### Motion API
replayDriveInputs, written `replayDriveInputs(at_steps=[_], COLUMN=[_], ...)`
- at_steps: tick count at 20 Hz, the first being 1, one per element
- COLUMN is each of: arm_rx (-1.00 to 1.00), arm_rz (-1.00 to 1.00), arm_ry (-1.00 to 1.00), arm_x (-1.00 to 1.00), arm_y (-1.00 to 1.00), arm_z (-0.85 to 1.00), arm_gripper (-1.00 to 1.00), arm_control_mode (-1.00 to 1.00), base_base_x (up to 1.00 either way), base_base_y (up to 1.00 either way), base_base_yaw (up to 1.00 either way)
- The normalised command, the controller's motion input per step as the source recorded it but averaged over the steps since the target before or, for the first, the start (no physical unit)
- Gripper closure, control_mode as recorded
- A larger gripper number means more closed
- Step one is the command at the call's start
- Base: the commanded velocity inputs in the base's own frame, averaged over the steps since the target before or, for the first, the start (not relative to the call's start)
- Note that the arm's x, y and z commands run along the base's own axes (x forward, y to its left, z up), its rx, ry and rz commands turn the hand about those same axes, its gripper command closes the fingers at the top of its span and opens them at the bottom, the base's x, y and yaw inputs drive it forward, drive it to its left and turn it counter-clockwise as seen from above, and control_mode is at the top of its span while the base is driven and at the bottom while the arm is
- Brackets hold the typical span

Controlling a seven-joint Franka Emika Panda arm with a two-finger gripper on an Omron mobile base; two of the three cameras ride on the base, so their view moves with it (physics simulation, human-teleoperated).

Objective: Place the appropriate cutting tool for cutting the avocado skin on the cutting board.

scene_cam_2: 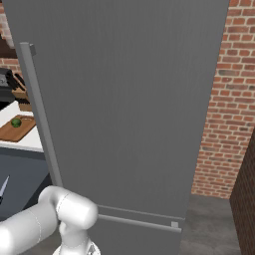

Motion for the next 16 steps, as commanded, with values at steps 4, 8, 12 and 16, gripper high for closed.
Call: replayDriveInputs(at_steps=[4, 8, 12, 16], arm_rx=[0.0, 0.0, 0.0, 0.0], arm_rz=[0.0, 0.0, 0.0, 0.0], arm_ry=[0.03, 0.02, 0.01, 0.0], arm_x=[0.0, 0.0, 0.02, 0.08], arm_y=[0.06, 0.01, 0.0, 0.0], arm_z=[-0.13, -0.12, -0.08, -0.03], arm_gripper=[-1.0, -1.0, -1.0, -1.0], arm_control_mode=[-1.0, -1.0, -1.0, -1.0], base_base_x=[0.0, 0.0, 0.0, 0.0], base_base_y=[0.0, 0.0, 0.0, 0.0], base_base_yaw=[0.0, 0.0, 0.0, 0.0])
